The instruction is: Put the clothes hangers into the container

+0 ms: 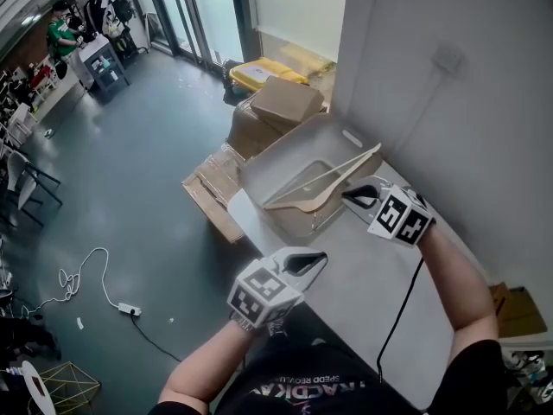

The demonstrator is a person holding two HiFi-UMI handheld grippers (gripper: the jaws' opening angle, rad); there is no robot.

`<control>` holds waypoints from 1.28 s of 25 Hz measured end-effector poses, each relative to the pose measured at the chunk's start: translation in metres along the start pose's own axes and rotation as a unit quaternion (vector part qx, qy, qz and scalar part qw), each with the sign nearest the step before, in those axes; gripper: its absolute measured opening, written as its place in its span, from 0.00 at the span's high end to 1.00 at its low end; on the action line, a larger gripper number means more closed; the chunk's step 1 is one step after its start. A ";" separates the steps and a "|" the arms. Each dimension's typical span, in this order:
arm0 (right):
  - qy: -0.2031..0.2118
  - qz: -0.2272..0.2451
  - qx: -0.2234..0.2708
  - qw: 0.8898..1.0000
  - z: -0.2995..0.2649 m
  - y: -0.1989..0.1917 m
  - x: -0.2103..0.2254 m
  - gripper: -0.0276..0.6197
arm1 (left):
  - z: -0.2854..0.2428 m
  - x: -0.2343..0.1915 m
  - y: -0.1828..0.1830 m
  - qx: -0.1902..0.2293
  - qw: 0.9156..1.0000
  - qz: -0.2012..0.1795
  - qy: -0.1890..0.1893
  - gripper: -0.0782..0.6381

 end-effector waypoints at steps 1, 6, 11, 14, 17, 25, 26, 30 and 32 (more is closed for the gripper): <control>-0.012 -0.049 0.034 0.998 0.011 0.002 -0.006 0.95 | -0.002 0.008 0.000 0.001 1.000 0.001 -0.001 0.88; -0.063 -0.219 0.164 0.960 0.065 0.007 -0.050 0.95 | -0.008 0.051 -0.007 0.012 1.000 0.023 -0.006 0.88; -0.088 -0.263 0.194 0.941 0.110 -0.007 -0.102 0.95 | -0.016 0.099 -0.020 0.020 0.999 0.046 -0.004 0.88; -0.088 -0.284 0.203 0.933 0.134 -0.018 -0.132 0.95 | -0.018 0.131 -0.029 0.024 0.998 0.056 0.002 0.88; -0.082 -0.299 0.210 0.927 0.149 -0.029 -0.161 0.95 | -0.019 0.159 -0.041 0.027 0.997 0.066 0.010 0.88; -0.048 -0.332 0.219 0.916 0.161 -0.044 -0.221 0.95 | -0.014 0.205 -0.080 0.019 0.994 0.104 0.031 0.88; -0.047 -0.338 0.219 0.914 0.162 -0.045 -0.227 0.95 | -0.013 0.207 -0.084 0.017 0.994 0.108 0.031 0.88; -0.054 -0.351 0.216 0.909 0.172 -0.043 -0.250 0.95 | -0.004 0.215 -0.091 0.016 0.993 0.115 0.031 0.88; -0.058 -0.352 0.214 0.909 0.172 -0.040 -0.259 0.95 | 0.002 0.216 -0.092 0.020 0.993 0.114 0.029 0.88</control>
Point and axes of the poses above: the fingertips, and each gripper's own axes: z backward along the fingers, x to its right, y out of its top, the point moved 7 cm from there along z, backward along the fingers, and after that the axes turned 4 degrees about z, right-handed, at the moved point
